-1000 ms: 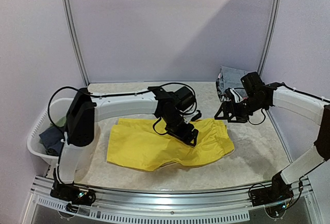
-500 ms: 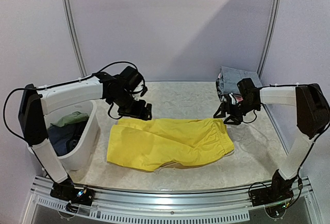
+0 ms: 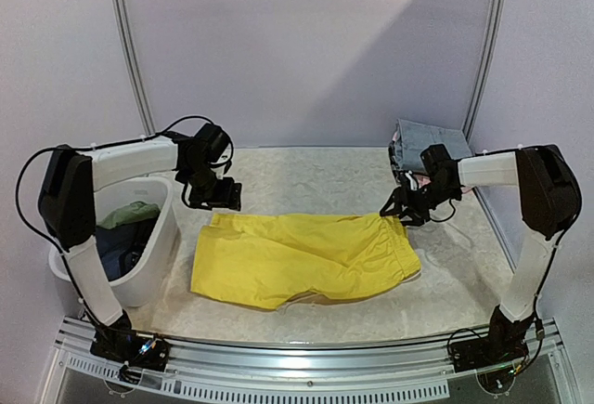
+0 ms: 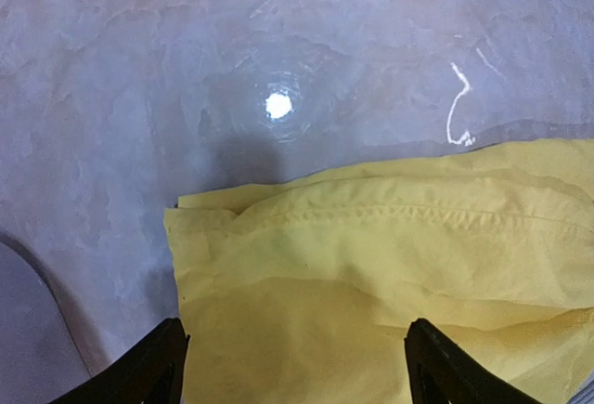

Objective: Fold and stack the mixed laundry pile
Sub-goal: Pick up the crumpled shorts from the center of the board.

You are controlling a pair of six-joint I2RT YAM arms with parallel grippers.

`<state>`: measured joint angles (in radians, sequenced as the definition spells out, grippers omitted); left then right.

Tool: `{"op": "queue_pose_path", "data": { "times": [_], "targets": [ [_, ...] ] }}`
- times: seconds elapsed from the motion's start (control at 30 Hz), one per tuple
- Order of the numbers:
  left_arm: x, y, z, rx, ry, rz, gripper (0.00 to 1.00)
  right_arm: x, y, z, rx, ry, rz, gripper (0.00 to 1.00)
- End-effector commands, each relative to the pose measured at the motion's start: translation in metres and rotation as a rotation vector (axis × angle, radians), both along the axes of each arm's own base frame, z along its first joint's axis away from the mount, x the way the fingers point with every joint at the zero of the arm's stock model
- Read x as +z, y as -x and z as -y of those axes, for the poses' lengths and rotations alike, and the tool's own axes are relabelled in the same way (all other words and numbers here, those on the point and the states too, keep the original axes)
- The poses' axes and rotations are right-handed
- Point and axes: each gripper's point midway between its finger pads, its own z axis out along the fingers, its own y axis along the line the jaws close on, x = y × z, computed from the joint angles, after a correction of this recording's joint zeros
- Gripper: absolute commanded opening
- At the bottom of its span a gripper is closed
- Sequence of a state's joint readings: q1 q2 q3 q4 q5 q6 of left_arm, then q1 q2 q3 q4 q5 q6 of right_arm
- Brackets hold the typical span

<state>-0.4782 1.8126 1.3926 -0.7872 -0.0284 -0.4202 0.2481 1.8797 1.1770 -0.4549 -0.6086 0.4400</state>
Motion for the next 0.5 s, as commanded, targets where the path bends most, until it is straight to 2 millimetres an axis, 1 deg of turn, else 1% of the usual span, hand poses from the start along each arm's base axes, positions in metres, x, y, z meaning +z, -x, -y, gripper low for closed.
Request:
{"op": "queue_pose_path", "data": {
  "times": [0.0, 0.13, 0.17, 0.27, 0.3, 0.47],
  "targets": [
    [-0.016, -0.013, -0.011, 0.012, 0.01, -0.027, 0.82, 0.006, -0.012, -0.009, 0.021, -0.044, 0.025, 0.5],
    [-0.027, -0.019, -0.016, 0.022, 0.023, -0.046, 0.8, 0.011, -0.018, -0.012, 0.027, -0.058, 0.038, 0.29],
    [-0.03, -0.02, -0.019, 0.03, 0.022, -0.054, 0.8, 0.013, -0.019, -0.012, 0.029, -0.06, 0.041, 0.2],
    [-0.039, -0.024, -0.027, 0.05, 0.01, -0.071, 0.79, 0.016, -0.022, -0.014, 0.033, -0.063, 0.043, 0.03],
    [-0.042, -0.025, -0.031, 0.059, 0.001, -0.078, 0.79, 0.017, -0.024, -0.014, 0.033, -0.062, 0.046, 0.0],
    [-0.046, -0.025, -0.05, 0.107, -0.053, -0.093, 0.78, 0.023, -0.026, -0.014, 0.04, -0.057, 0.057, 0.0]
  ]
}}
